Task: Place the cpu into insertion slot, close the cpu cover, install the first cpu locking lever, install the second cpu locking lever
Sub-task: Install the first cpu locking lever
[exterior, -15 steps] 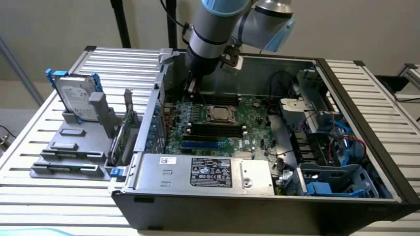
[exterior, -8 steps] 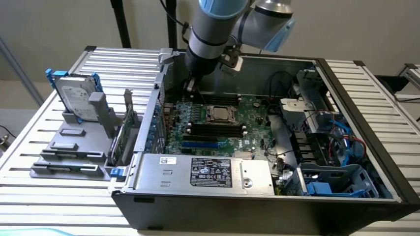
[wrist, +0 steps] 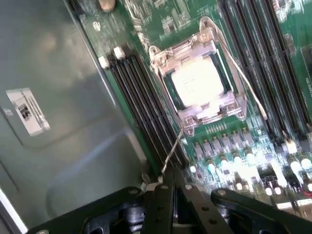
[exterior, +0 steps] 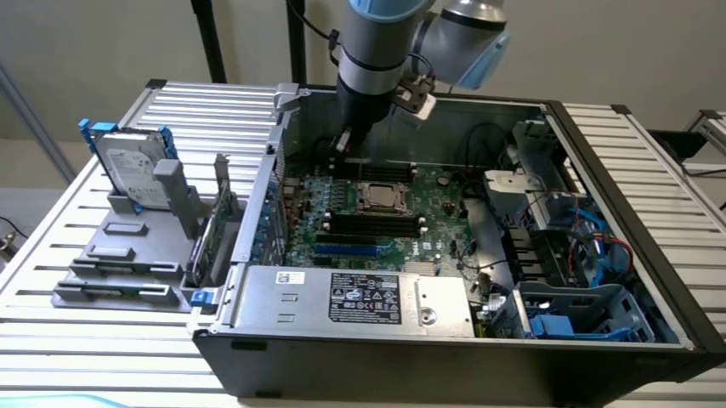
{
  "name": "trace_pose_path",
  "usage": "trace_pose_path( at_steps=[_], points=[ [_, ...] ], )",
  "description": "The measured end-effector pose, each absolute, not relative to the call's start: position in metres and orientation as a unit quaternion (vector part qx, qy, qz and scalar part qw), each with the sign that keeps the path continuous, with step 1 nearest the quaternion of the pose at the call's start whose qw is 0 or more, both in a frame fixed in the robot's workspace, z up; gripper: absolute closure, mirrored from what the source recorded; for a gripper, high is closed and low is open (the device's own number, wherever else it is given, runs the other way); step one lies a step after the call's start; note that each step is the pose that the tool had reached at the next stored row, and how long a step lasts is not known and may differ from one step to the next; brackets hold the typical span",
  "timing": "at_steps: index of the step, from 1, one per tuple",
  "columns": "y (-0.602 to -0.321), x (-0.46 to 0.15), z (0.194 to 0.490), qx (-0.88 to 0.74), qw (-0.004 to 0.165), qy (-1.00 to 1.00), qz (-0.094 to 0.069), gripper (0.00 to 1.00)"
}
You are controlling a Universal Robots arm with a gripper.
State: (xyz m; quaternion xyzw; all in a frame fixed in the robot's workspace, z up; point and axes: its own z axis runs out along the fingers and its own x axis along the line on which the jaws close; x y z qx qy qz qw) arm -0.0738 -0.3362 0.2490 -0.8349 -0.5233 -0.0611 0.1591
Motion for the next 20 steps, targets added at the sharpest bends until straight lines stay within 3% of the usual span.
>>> trace_pose_path(
  at_steps=[20],
  points=[
    [-0.351, -0.048, 0.243, -0.846, 0.164, -0.504, -0.063, 0.89]
  ],
)
